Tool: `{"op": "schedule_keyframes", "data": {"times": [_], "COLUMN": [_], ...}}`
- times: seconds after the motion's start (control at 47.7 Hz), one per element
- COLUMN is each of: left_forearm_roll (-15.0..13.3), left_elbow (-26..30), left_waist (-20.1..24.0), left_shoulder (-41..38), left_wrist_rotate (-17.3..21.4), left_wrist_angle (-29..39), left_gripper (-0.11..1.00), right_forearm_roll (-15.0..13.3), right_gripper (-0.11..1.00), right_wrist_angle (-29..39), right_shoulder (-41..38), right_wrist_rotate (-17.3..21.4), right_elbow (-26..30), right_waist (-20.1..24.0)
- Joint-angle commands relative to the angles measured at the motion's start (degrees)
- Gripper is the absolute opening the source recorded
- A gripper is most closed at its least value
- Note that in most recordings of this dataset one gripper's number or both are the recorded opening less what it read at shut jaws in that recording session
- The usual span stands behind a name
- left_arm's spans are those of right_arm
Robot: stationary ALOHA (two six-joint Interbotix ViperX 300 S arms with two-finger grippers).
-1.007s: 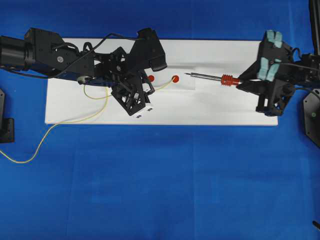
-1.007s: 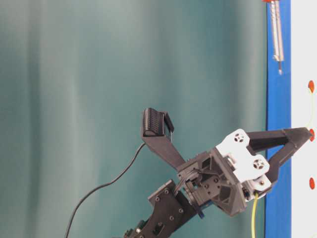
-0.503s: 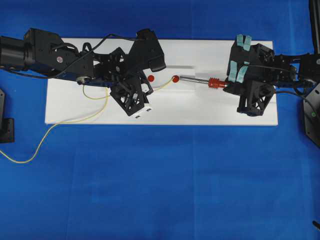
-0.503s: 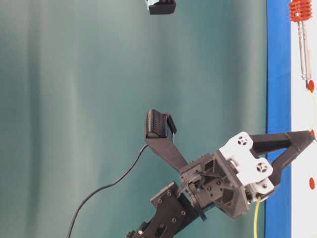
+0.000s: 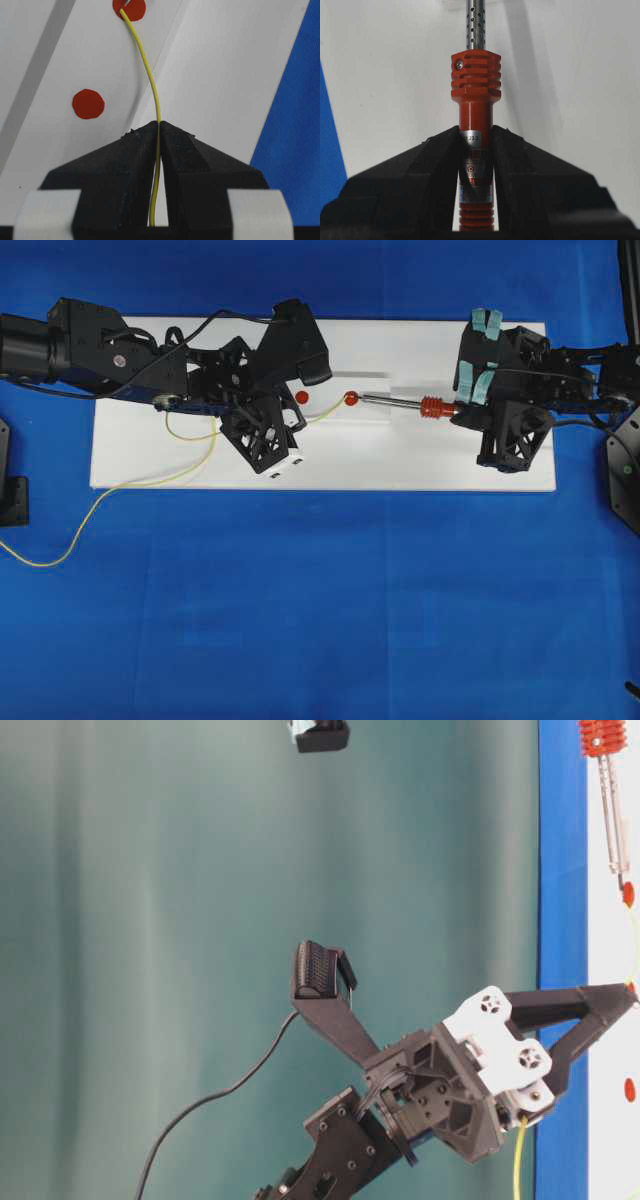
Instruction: Touch the tip of the soldering iron to the tip of the solder at the mark.
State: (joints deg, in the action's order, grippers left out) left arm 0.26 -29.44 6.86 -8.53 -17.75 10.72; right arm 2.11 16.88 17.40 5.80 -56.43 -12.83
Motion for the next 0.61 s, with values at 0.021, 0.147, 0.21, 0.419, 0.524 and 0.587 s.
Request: {"op": "schedule_keyframes", "data": {"times": [0.021, 0.147, 0.21, 0.419, 0.524, 0.587], "left_forearm_roll": [0.0, 0.0, 0.0, 0.0, 0.0, 0.0], "left_elbow": [0.8, 0.8, 0.8, 0.9, 1.0, 1.0], "left_waist": [-0.1, -0.2, -0.1, -0.2, -0.2, -0.2], "left_shoulder": [1.1, 1.1, 1.1, 1.1, 1.1, 1.0], "left_wrist_rotate": [0.0, 0.2, 0.3, 0.3, 0.2, 0.1], "left_wrist_angle": [-0.2, -0.1, -0.2, -0.1, -0.1, -0.2], "left_gripper": [0.02, 0.02, 0.02, 0.02, 0.02, 0.02], "right_forearm_roll": [0.0, -0.1, -0.1, 0.0, -0.1, -0.1], "right_gripper": [0.06, 0.06, 0.07, 0.06, 0.06, 0.06], "right_wrist_angle": [0.5, 0.6, 0.7, 1.9, 1.9, 1.9], "right_shoulder": [0.8, 0.8, 0.8, 0.8, 0.8, 0.9], "right_wrist_rotate": [-0.1, 0.0, 0.1, 0.1, 0.1, 0.1], "right_elbow": [1.7, 1.8, 1.8, 1.8, 1.8, 1.8], "right_waist": [0.1, 0.1, 0.1, 0.1, 0.1, 0.1]}}
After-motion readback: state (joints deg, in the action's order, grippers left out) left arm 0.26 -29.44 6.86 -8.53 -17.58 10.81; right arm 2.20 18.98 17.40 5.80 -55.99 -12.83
